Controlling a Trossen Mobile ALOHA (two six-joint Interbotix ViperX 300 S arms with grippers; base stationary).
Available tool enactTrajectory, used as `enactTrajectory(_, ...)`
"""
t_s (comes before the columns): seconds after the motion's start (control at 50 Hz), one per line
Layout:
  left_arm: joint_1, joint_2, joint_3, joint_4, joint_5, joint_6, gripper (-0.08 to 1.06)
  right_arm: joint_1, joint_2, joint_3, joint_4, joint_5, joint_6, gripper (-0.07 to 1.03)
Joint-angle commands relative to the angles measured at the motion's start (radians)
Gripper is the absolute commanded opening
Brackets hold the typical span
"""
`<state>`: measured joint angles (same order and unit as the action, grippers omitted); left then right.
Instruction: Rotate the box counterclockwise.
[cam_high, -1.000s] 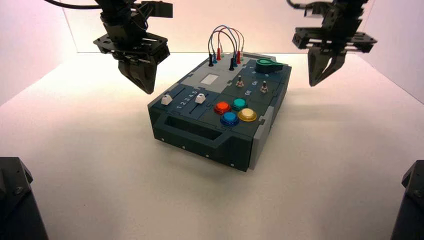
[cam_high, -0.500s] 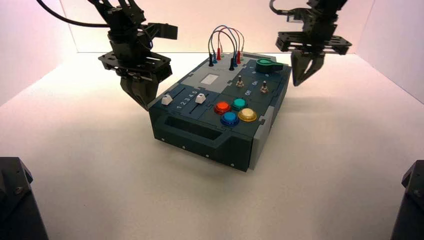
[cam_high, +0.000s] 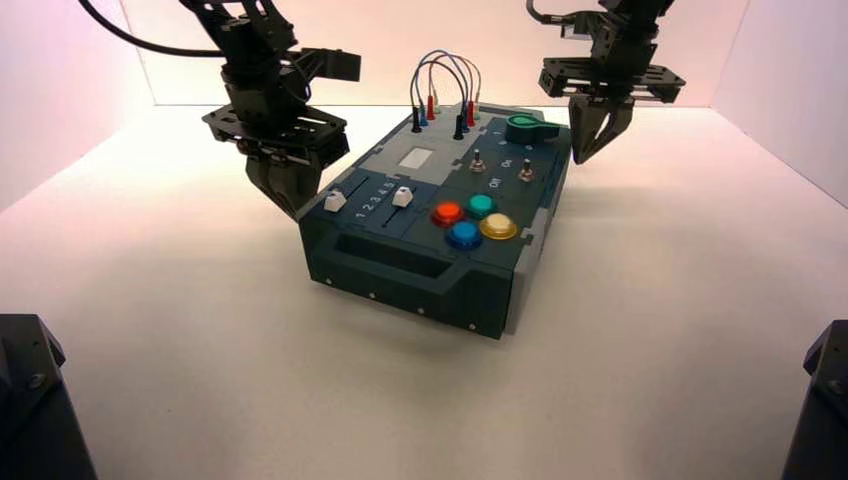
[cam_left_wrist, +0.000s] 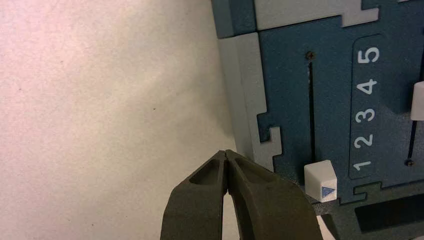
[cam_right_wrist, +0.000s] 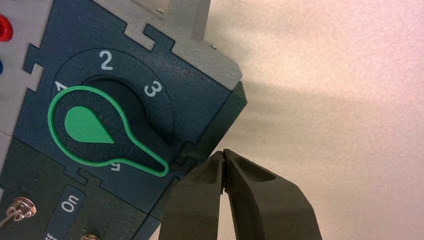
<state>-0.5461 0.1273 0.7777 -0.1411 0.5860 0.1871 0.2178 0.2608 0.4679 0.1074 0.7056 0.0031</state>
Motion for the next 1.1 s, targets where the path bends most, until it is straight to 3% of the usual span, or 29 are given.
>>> enactTrajectory(0.02,-0.064,-0.011,-0.026,-0.012,-0.005,-0.003,-0.03,0.025,-0.014,-0.034,0.011,-0.005,-0.003,-0.02)
enactTrajectory(0.4,-0.140,-0.006,-0.043,-0.032,-0.009,-0.015,-0.03,0.046,0.015,-0.095,0.014,0.008,-0.005,-0.02)
enactTrajectory(0.84,-0.204,0.012,-0.057,-0.054,-0.014,-0.021,-0.03,0.118,0.124,-0.256,0.015,0.083,-0.006,-0.02)
enactTrajectory(0.92,-0.218,0.026,-0.057,-0.058,-0.020,-0.020,-0.03,0.140,0.169,-0.313,0.017,0.109,-0.005,-0.02)
enactTrajectory(1.1,-0.250,0.049,-0.072,-0.078,-0.032,-0.023,-0.03,0.163,0.221,-0.388,0.020,0.147,-0.008,-0.02)
